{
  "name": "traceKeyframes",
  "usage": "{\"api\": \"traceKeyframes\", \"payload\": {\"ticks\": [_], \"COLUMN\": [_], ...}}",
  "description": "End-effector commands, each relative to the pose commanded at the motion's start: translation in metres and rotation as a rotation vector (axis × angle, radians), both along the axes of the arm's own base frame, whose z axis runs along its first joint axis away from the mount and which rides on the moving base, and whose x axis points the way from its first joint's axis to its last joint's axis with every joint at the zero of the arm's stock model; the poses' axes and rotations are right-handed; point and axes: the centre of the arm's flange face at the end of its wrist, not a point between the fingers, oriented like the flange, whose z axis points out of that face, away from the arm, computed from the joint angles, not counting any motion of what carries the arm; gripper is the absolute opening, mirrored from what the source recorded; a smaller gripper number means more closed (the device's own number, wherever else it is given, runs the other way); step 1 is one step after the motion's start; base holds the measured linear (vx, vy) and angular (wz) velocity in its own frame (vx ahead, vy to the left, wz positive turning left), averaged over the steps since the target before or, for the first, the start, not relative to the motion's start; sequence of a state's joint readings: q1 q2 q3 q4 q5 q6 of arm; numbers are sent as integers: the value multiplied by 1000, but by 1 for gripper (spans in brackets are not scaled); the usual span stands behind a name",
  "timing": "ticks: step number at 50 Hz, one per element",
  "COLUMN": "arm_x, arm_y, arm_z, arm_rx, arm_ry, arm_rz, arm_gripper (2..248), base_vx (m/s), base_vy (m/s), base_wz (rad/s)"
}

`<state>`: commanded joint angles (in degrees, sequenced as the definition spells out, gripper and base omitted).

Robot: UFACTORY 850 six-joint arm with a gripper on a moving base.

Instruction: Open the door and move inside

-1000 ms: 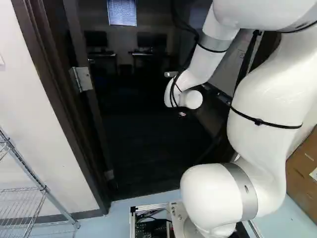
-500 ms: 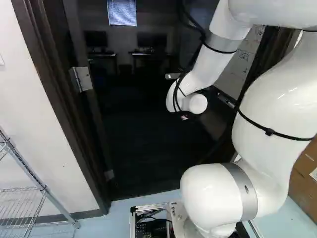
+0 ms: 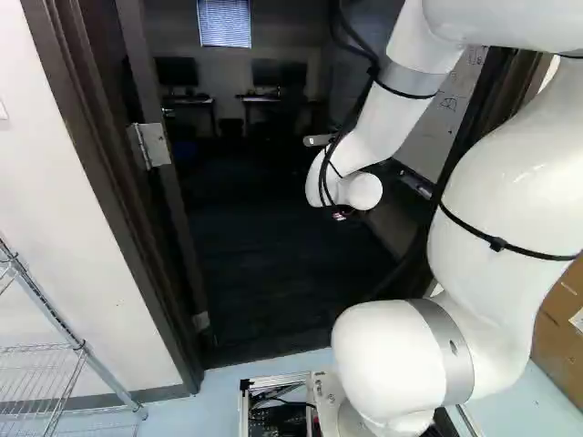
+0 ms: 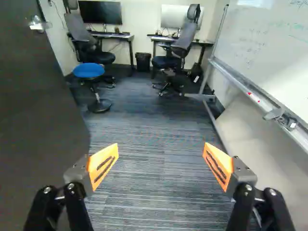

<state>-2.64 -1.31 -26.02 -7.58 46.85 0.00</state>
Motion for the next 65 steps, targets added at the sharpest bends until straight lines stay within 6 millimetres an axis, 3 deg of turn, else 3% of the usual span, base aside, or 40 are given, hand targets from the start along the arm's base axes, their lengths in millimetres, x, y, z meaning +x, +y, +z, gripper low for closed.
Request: {"api": "traceKeyframes", "payload": {"ticks": [65], "arm_x": [0], "arm_y": [0], "arm_z": [0], "arm_rx": [0], "arm_ry": [0], "arm_rz": [0], "arm_gripper": [247], "base_vx": [58], "base_vy": [2], "base_wz": [0]}}
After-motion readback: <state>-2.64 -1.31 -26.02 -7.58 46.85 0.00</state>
